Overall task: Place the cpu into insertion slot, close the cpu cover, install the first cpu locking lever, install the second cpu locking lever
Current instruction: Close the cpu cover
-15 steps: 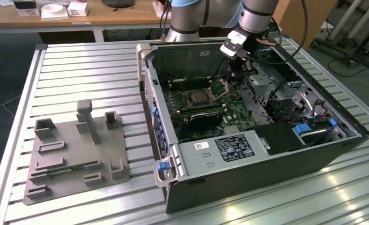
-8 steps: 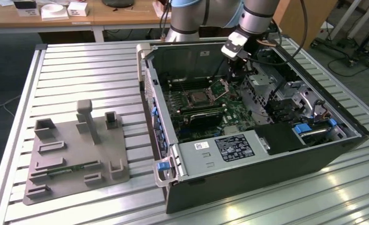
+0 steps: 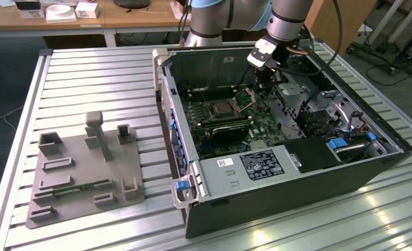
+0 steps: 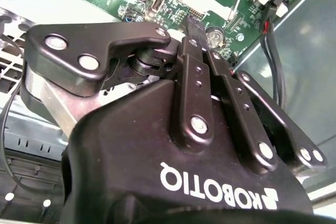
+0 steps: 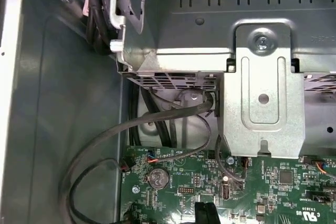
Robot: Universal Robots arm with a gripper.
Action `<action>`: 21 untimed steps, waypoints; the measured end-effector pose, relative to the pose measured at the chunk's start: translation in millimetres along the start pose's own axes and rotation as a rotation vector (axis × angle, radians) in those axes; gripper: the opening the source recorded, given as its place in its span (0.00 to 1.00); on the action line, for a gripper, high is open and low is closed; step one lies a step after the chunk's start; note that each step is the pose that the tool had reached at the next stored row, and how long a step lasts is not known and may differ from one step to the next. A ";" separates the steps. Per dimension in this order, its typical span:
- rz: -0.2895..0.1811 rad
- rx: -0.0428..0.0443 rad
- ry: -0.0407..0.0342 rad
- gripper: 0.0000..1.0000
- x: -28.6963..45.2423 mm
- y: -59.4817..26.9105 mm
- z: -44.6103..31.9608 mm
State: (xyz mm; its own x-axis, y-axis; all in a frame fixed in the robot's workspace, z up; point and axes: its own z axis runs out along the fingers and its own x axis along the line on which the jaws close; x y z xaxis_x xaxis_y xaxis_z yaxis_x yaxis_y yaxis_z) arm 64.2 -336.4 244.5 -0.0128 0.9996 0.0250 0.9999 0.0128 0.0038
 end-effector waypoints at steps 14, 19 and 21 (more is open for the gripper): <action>0.000 0.0013 -0.0002 0.10 -6.2 -5.4 4.5; 0.000 0.0013 0.0013 0.10 -6.1 -10.8 4.0; 0.000 0.0012 0.0021 0.10 -6.0 -12.7 3.6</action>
State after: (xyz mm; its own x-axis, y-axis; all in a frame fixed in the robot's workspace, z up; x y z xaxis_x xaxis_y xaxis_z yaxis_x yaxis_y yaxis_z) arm 51.6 -342.5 240.8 -0.0129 0.9996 0.0270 0.9999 0.0129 0.0026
